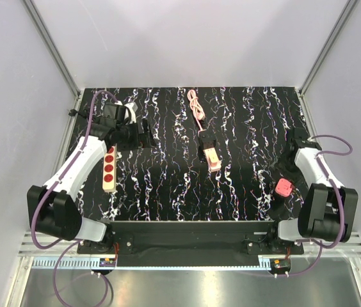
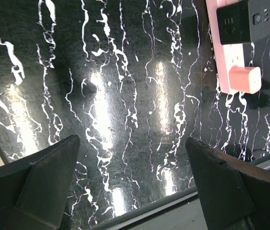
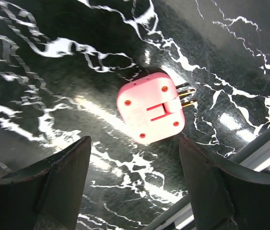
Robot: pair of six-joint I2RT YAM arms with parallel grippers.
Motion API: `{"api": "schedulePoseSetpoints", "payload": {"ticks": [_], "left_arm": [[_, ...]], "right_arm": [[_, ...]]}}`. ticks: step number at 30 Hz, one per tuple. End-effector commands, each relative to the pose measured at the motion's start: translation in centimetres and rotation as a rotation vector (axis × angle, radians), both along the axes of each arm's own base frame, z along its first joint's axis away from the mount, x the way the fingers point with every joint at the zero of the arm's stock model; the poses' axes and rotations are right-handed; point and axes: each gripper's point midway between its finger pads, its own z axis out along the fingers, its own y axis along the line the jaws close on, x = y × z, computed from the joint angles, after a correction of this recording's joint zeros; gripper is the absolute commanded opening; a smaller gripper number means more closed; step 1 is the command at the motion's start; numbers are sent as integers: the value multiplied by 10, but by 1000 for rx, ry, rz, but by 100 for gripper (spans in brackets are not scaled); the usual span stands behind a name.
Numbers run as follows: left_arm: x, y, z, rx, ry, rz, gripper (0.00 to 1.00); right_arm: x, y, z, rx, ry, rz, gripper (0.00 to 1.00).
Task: Insert the plug
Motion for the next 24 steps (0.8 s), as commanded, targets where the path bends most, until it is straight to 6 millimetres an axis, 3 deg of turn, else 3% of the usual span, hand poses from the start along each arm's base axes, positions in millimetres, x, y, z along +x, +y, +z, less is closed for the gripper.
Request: {"api": "schedulePoseSetpoints", "payload": {"ticks": [1,5,9,15,24], "left_arm": [[9,2,-6,33,-29,-1,99],[11,13,-5,83,-54,40,99],[13,22,-4,124,-74,67,99],[16,22,-10,131,-55,65,99],[14,23,-1,127,-84,67,99]], "right_arm": [[6,-16,-9,-39,13,-4,82],[13,-34,-21,-76,74,-10,82],[9,-38,-39,-64,121,-45,83],[20,-31,-52,22,68,-13,84],[33,-13,-57,124,22,70,69]]}}
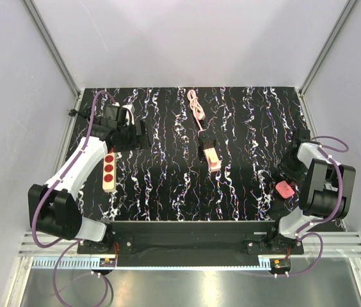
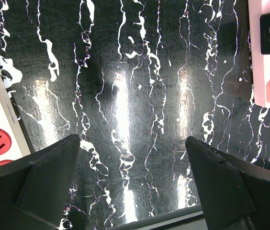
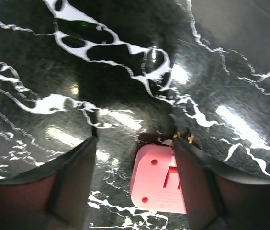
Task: Insert the plug
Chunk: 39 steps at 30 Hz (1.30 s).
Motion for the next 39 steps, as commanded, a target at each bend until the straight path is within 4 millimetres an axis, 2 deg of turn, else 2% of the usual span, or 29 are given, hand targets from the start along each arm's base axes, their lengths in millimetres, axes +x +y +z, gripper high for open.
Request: {"api": "schedulePoseSetpoints", "payload": {"ticks": [1,3,6,9,14,19,23,24,27,30,32,33,36,39], "left_arm": [[8,2,17,7,-81,1,99],[8,2,19,2,-86,-2,99],[7,0,22,-6,-91,-8,99],[6,2,26,-4,-106,-8,99],[6,4,36,-2,-140,-3,99],[5,6,41,3,-156,-2,99],[4,5,45,-2,-166,-8,99],[4,4,46,-9,-168,-13,99],[3,1,44,-21,-158,-22,99],[1,-4,43,-45,-147,-36,99],[5,-10,48,-107,-165,-45,99],[1,-23,53,-196,-161,-88,99],[4,-28,57,-358,-143,-82,99],[5,-19,52,-395,-129,-58,99]], "right_arm": [[11,14,-8,80,-44,48,68],[11,23,-9,110,-56,66,63],[9,48,-5,143,-76,117,58],[4,83,-3,182,-90,165,57],[9,166,0,308,-153,267,52],[21,214,17,332,-197,304,50],[13,265,23,391,-216,322,50],[9,284,26,417,-223,334,51],[11,307,35,456,-247,336,55],[13,314,52,468,-284,368,61],[15,300,63,398,-307,377,63],[12,294,63,365,-296,413,65],[-8,272,52,264,-205,501,67],[-26,265,41,251,-144,639,71]]}}
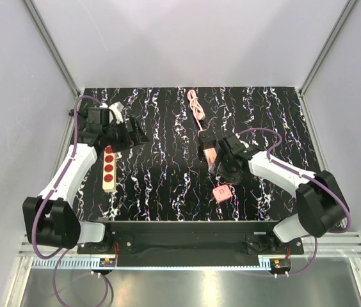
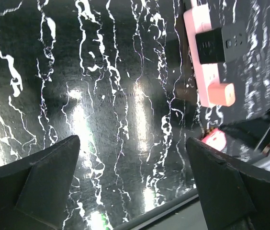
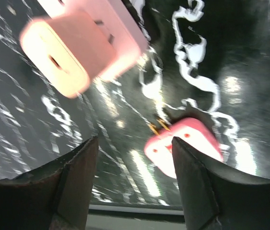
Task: Insert the plug
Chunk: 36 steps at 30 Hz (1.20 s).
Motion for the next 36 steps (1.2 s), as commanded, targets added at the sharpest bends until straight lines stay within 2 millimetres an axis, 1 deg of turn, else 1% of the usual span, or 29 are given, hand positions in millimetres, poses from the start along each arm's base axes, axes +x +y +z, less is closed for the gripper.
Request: {"api": "schedulePoseSetpoints", "payload": {"ticks": [1,2,3,5,8,11,12,13,17,18,19,20,21,22,23,24,25,26,27,28,29,30,31,32,33,34,35,36], "left_arm": [[1,-11,22,-140,-57,-46,99],[-2,-15,24,-159,-62,-73,99],[-4,-18,25,-172,-62,-88,96],[-9,-21,28,-186,-68,-109,93],[-12,-16,34,-162,-105,-96,92],[-16,-12,40,-140,-138,-86,92],[-17,-10,41,-132,-144,-80,91],[-19,-10,39,-121,-142,-82,91],[-24,-7,32,-82,-133,-67,91],[-24,-7,30,-79,-127,-63,90],[-26,-6,27,-73,-110,-59,90],[-26,-4,24,-57,-101,-47,89],[-26,-3,22,-49,-94,-44,89],[-29,-1,19,-39,-80,-43,89],[-29,2,16,-20,-75,-28,89],[-30,4,14,-10,-69,-23,89],[-31,7,12,3,-58,-10,88],[-32,8,10,9,-51,-6,88],[-33,9,8,12,-42,-2,88],[-34,9,6,14,-36,-1,89],[-35,9,5,13,-27,-1,88],[-35,10,2,18,-21,-1,88],[-36,9,1,17,-14,-1,88],[-37,9,0,16,-8,-3,88],[-37,9,-1,14,-6,-5,89],[-38,7,0,6,-7,-13,89],[-39,6,1,1,-7,-16,89],[-40,5,1,-5,-3,-18,89]], "right_arm": [[-19,-21,-3,-101,5,148,73],[-24,-24,-8,-109,15,164,75],[-26,-26,-10,-124,17,208,76],[-30,-30,-13,-145,32,229,81],[-34,-31,-19,-156,61,262,87],[-38,-30,-28,-166,92,325,90],[-40,-29,-33,-165,110,340,90],[-45,-24,-34,-133,128,363,90],[-55,-12,-41,-45,160,341,85],[-53,-5,-40,-6,141,331,82],[-62,3,-41,52,164,336,81],[-63,12,-38,101,172,296,80],[-57,24,-32,154,133,279,77],[-66,38,-29,190,132,284,76],[-66,51,-23,239,139,219,76],[-60,66,-15,293,101,205,76],[-62,80,-10,326,99,189,76],[-70,98,-5,367,120,167,76],[-72,112,-5,391,122,171,76],[-72,126,4,417,118,184,75],[-80,138,7,428,126,221,76],[-86,144,5,426,152,254,76],[-85,149,11,432,143,279,76],[-87,147,10,411,129,326,75],[-90,140,10,382,126,350,75],[-90,133,7,339,87,411,75],[-90,126,11,310,56,441,75],[-96,111,6,243,75,455,75]]}}
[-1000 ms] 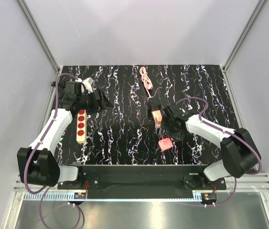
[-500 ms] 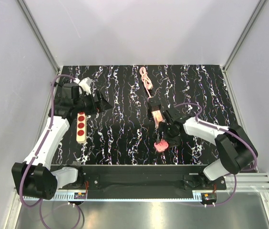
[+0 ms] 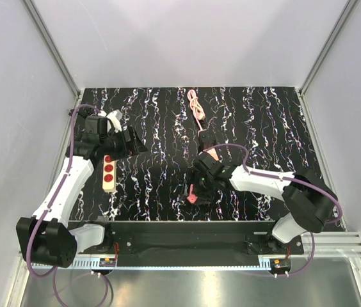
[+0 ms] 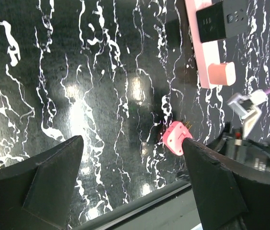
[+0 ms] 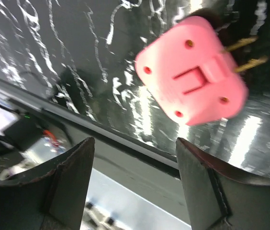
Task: Insert the plug
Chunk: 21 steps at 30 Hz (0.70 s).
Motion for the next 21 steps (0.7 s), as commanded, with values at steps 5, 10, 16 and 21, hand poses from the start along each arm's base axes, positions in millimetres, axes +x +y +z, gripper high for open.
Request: {"api": "schedulePoseSetpoints", "payload": {"ticks": [5,10,16,21], "left_arm": [[-6,-2,-5,-5,2,-14,90],[-10,-6,-15,-28,32,-29,90],[-11,-11,-13,-48,31,-64,91],[-13,-14,-13,-64,40,-76,91]], "right_arm": [[15,-63,9,-310,-204,115,75],[31,-61,5,-381,-264,202,80],[37,-52,-11,-384,-304,370,80],[30,-42,-23,-323,-294,407,79]]}}
